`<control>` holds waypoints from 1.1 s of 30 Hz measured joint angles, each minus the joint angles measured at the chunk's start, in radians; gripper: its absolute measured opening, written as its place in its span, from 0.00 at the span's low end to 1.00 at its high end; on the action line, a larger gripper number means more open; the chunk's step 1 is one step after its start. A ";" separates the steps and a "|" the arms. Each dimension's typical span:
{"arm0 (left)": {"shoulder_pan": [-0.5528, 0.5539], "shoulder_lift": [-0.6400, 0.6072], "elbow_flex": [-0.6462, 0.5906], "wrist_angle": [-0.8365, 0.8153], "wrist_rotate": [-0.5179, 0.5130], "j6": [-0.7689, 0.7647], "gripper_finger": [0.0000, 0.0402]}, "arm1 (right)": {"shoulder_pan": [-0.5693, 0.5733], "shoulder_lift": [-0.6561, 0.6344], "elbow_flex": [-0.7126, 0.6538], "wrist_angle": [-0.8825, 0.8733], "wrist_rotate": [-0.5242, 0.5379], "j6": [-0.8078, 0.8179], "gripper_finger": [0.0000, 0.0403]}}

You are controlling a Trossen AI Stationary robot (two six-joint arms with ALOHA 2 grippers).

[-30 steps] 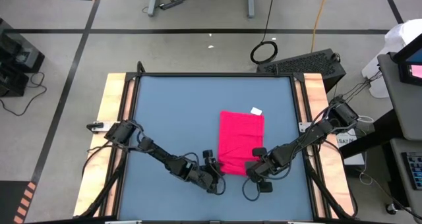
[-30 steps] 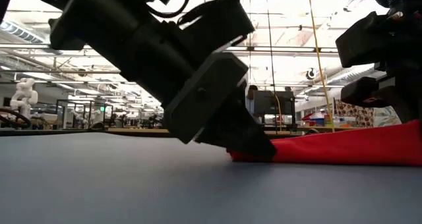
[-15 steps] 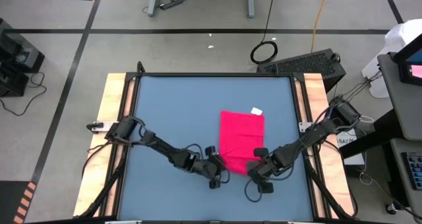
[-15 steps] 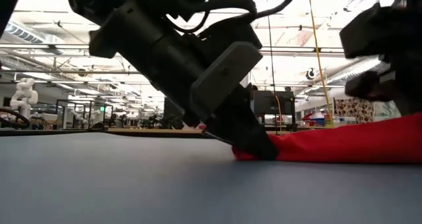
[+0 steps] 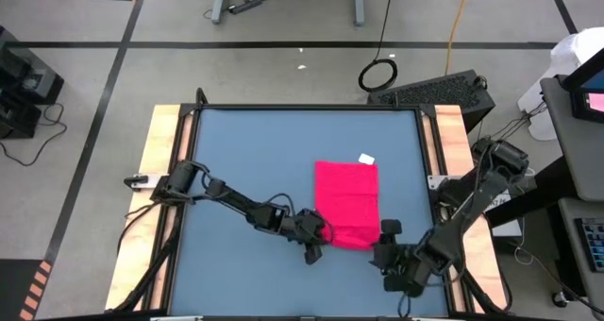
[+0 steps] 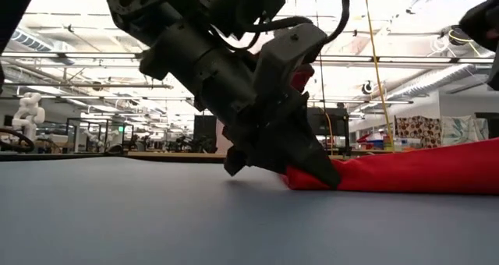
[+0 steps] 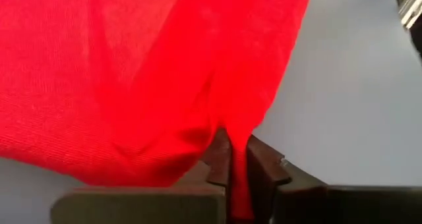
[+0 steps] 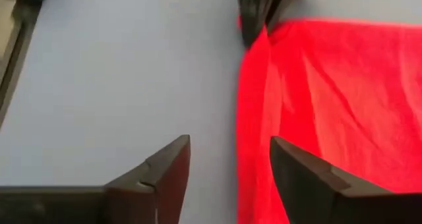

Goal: Roll towel
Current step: Roll the red towel

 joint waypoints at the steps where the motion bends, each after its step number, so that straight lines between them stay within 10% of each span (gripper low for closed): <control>1: 0.006 0.000 0.000 0.000 0.015 -0.015 0.06 | 0.018 0.011 -0.015 0.033 0.045 0.016 0.50; 9: 0.031 0.000 0.002 -0.024 0.100 -0.111 0.06 | 0.075 0.117 -0.128 0.231 0.269 0.040 0.54; 33: 0.027 0.000 -0.001 -0.064 0.129 -0.137 0.07 | 0.063 0.263 -0.157 0.257 0.291 0.129 0.47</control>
